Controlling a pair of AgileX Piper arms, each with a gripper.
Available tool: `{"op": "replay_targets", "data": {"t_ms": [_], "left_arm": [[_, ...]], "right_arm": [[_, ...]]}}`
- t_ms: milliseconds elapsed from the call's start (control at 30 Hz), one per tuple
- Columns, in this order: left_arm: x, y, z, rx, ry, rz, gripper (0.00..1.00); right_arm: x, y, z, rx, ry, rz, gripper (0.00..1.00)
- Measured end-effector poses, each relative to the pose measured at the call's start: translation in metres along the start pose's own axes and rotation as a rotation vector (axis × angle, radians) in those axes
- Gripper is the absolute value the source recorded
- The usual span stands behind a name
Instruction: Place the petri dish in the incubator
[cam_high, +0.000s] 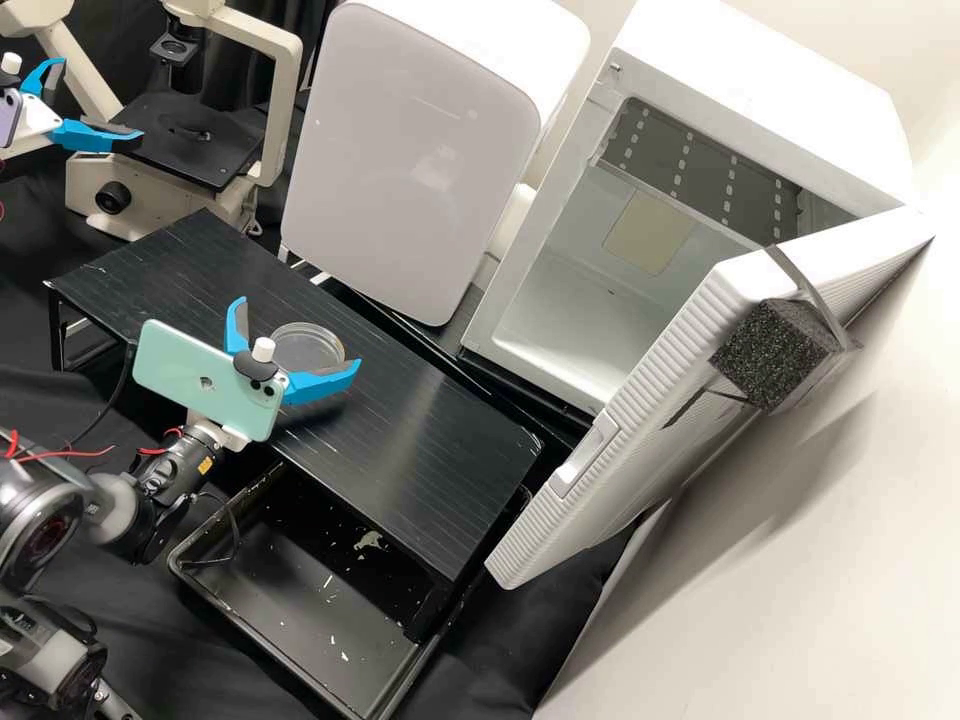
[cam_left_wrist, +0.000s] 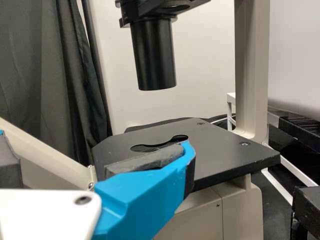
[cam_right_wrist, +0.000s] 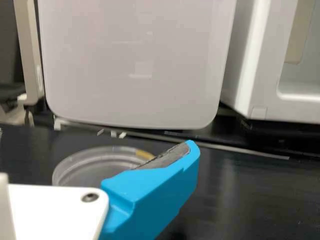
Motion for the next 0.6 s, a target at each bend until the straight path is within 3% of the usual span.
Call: {"op": "replay_targets", "data": {"t_ms": [600], "left_arm": [[0.000,0.000,0.000,0.000,0.000,0.000,1.00]], "right_arm": [[0.013,-0.005,0.013,-0.003,-0.060,-0.025,1.00]]}}
